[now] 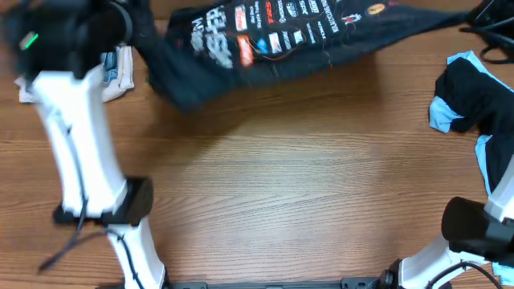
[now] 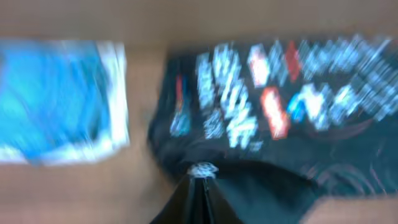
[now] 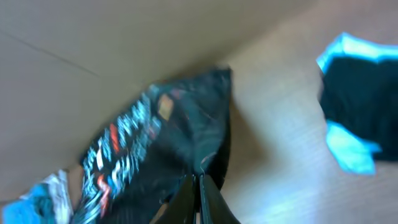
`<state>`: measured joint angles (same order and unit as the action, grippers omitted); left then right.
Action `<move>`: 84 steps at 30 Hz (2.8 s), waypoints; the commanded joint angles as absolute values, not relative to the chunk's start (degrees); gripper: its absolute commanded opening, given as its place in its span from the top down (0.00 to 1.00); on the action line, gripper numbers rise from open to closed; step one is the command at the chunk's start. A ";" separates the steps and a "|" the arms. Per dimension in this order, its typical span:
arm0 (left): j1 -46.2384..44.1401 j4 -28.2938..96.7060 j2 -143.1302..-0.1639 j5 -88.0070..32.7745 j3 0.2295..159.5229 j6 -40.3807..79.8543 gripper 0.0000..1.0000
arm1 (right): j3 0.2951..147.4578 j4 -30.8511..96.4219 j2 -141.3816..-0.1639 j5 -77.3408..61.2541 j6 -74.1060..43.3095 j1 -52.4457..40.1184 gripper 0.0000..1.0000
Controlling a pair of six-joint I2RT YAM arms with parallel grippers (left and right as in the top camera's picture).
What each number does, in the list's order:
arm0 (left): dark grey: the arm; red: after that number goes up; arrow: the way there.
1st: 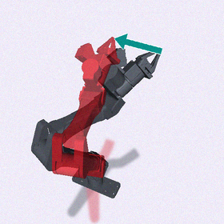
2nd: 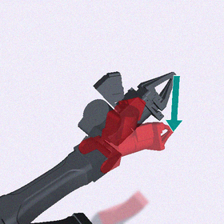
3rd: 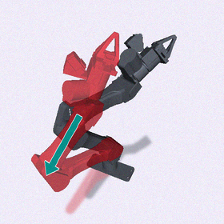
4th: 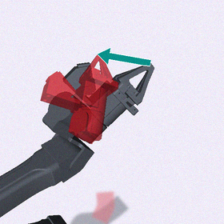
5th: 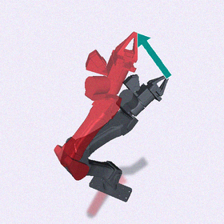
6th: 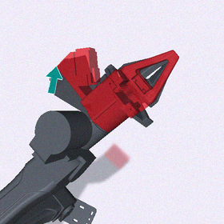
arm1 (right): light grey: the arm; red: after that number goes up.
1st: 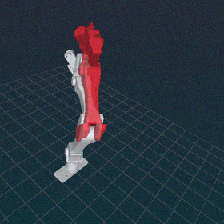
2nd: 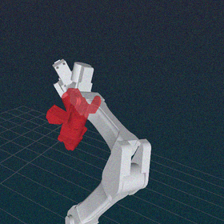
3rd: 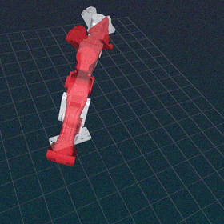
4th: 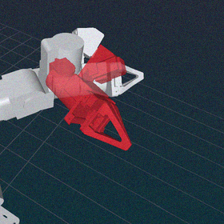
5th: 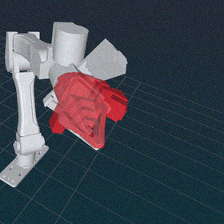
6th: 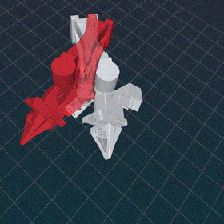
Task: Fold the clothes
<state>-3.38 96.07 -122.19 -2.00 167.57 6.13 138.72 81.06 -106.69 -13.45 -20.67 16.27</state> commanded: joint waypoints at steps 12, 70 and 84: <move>-3.44 96.82 -132.03 -12.69 155.41 8.32 0.74 | 122.85 87.88 -106.63 -8.36 -16.03 15.75 0.35; -12.03 65.30 -133.75 -9.98 106.45 -1.41 0.49 | 109.86 75.29 -106.74 -6.46 -16.45 15.75 0.00; -12.08 69.91 -133.36 -11.97 104.57 -0.80 0.96 | 109.86 75.33 -106.74 -6.46 -16.49 15.75 0.00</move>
